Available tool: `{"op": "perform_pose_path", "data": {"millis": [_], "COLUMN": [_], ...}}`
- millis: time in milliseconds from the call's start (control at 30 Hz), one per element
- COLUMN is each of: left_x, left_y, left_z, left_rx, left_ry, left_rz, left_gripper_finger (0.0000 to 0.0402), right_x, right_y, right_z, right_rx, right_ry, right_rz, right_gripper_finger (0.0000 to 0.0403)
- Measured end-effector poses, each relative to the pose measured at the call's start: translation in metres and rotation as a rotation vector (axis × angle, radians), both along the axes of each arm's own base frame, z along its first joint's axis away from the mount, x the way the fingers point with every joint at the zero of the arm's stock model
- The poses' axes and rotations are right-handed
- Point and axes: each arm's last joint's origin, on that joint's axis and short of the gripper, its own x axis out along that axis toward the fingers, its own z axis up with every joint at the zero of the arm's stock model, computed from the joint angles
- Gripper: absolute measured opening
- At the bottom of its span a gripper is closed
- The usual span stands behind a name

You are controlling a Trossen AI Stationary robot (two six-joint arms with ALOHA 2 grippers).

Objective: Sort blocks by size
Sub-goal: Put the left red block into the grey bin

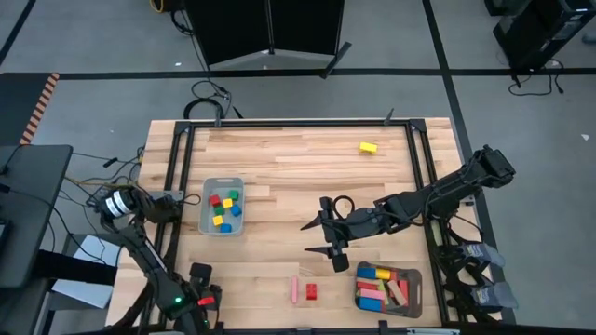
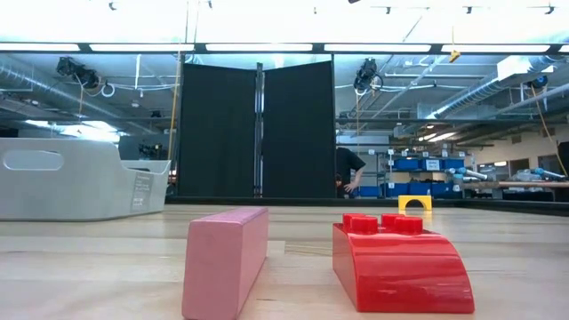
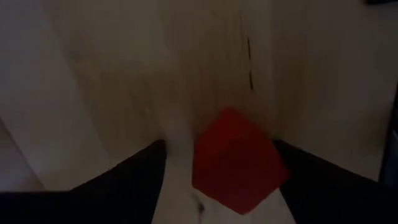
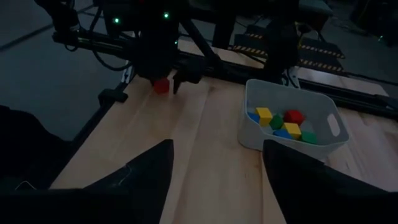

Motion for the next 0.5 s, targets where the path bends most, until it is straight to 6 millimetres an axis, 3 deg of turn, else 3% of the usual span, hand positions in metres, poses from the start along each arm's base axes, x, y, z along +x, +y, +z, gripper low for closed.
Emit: {"op": "perform_pose_path", "data": {"millis": [400,500], "left_x": [-0.0004,0.0011], "left_y": [-0.0005,0.0005], "left_z": [-0.0001,0.0004], "left_rx": [-0.004,-0.007], "left_ry": [0.004,0.004], "left_rz": [-0.005,0.001], "left_gripper_finger": [0.0152,0.0143], "right_x": [0.0,0.0], "right_y": [0.0,0.0], "right_z": [0.0,0.0], "right_rx": [0.0,0.0], "right_ry": [0.0,0.0], "right_rz": [0.0,0.0], "right_gripper_finger": [0.0254,0.0252]}}
